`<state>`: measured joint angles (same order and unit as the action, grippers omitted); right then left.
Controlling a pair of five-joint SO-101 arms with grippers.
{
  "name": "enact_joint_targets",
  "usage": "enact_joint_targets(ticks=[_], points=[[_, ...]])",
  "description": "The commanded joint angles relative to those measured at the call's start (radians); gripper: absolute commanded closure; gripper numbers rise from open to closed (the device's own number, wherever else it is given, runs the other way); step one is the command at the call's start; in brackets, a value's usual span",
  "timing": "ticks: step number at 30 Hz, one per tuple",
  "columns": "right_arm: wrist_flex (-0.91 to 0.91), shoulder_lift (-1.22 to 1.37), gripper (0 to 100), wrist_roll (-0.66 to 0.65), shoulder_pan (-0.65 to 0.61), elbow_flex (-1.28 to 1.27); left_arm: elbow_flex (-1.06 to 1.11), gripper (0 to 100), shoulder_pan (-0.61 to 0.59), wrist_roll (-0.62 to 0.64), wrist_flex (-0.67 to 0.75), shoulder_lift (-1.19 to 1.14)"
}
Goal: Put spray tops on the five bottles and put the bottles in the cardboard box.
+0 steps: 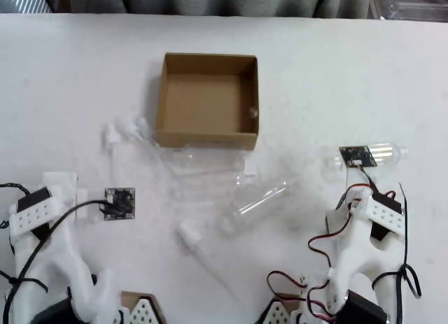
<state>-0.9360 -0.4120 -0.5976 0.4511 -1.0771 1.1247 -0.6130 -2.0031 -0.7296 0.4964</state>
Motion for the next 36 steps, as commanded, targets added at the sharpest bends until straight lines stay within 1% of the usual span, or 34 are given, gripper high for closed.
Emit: enact_joint_targets(ticks=[1, 4, 6, 11, 15, 18, 20, 22, 26, 30, 32, 34, 36], points=[[0.028, -0.002, 98.2, -0.012, -0.004, -0.009, -0.020, 74, 0.004, 0.023, 0.068, -0.091], [0.028, -0.002, 98.2, -0.012, -0.004, -0.009, -0.020, 74, 0.002, 0.049, 0.089, -0.128], [0.028, -0.002, 98.2, -0.012, -0.004, -0.009, -0.018, 77, -0.007, 0.049, 0.086, -0.128], [0.028, -0.002, 98.2, -0.012, -0.004, -0.009, -0.018, 99, -0.021, 0.051, 0.081, -0.127], [0.028, -0.002, 98.2, -0.012, -0.004, -0.009, -0.038, 95, -0.061, 0.138, 0.002, -0.091], [0.028, -0.002, 98.2, -0.012, -0.019, -0.009, -0.069, 95, -0.062, 0.233, -0.129, -0.008], [0.028, -0.002, 98.2, -0.012, -0.024, -0.009, -0.092, 95, -0.053, 0.321, -0.235, 0.062], [0.028, -0.002, 98.2, -0.012, -0.022, -0.009, -0.120, 95, -0.019, 0.417, -0.339, 0.139], [0.028, -0.002, 98.2, -0.012, -0.021, -0.009, -0.149, 95, 0.064, 0.683, -0.512, 0.285], [0.028, -0.002, 98.2, -0.012, -0.019, -0.009, -0.149, 95, 0.133, 1.011, -0.554, 0.407], [0.028, -0.002, 98.2, -0.012, -0.019, -0.009, -0.146, 95, 0.136, 1.172, -0.552, 0.443], [0.028, -0.002, 98.2, -0.012, -0.019, -0.009, -0.144, 95, 0.139, 1.300, -0.552, 0.464], [0.028, -0.002, 98.2, -0.012, -0.019, -0.009, -0.144, 95, 0.139, 1.398, -0.542, 0.481]])
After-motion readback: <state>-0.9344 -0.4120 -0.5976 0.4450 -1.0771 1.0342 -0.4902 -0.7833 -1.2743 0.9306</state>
